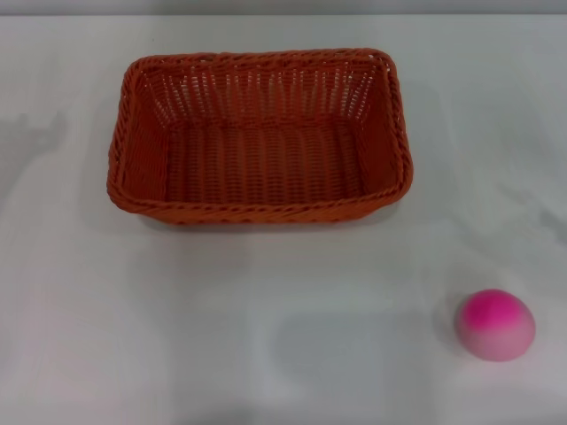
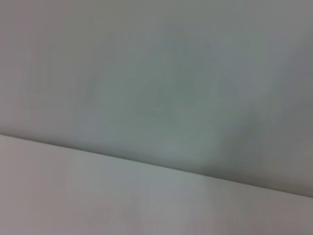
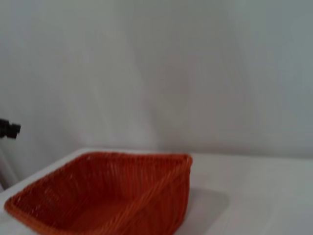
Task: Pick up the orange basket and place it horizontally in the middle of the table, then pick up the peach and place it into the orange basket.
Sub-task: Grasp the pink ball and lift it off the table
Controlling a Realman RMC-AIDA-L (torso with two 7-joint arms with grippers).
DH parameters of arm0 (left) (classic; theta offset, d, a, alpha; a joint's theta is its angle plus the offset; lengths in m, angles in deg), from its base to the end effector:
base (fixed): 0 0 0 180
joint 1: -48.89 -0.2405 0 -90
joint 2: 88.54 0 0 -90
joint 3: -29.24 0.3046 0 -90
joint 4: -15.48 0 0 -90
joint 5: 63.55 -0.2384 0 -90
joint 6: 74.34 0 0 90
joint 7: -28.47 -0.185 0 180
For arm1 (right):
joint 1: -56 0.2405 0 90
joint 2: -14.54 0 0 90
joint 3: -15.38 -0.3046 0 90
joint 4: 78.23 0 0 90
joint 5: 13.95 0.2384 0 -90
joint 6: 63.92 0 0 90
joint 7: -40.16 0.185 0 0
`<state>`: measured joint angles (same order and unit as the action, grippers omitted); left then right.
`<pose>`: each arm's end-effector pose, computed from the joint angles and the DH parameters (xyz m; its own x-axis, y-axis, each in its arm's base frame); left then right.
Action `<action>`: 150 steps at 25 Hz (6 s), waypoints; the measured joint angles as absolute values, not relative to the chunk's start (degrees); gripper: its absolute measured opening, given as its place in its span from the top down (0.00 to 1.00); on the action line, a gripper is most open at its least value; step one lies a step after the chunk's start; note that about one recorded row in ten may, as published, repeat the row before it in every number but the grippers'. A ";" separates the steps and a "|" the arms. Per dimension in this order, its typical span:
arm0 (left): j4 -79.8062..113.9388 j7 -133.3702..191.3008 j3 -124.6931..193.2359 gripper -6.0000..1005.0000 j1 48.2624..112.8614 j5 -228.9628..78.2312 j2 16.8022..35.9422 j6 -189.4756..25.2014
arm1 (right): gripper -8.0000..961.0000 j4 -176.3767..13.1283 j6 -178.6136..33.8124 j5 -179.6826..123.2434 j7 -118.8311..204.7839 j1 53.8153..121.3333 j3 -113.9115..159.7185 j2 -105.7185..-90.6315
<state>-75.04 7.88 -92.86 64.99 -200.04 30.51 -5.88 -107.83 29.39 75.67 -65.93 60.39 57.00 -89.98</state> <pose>-0.2980 0.4226 0.0884 0.4181 0.6533 0.6312 0.8811 -0.1224 -0.4569 0.4596 0.2480 0.0762 0.5931 -0.4128 -0.6913 -0.7575 -0.5771 -0.3054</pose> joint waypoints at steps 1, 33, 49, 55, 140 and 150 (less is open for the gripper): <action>-75.04 7.88 -92.86 0.47 64.99 -200.04 30.51 -5.88 | 0.10 -107.56 29.32 74.81 -65.96 60.26 56.99 -90.02; -74.01 7.31 -99.52 0.47 61.23 -196.06 30.57 -5.29 | 0.10 -104.73 32.44 56.11 -64.66 59.98 55.80 -89.52; -72.43 5.93 -101.91 0.47 60.74 -191.74 30.60 -3.55 | 0.10 -108.38 34.86 52.69 -63.16 61.47 56.17 -91.96; -72.41 5.44 -102.40 0.47 60.51 -191.20 30.63 -2.76 | 0.10 -109.68 35.78 50.75 -63.03 61.69 56.17 -93.38; -64.84 -9.31 -105.99 0.47 58.89 -177.25 30.61 1.49 | 0.11 -121.12 30.27 40.88 -52.92 66.21 51.67 -98.88; -64.74 -9.41 -106.74 0.47 58.94 -177.09 30.63 1.60 | 0.11 -121.95 31.37 36.23 -49.76 67.13 51.73 -99.29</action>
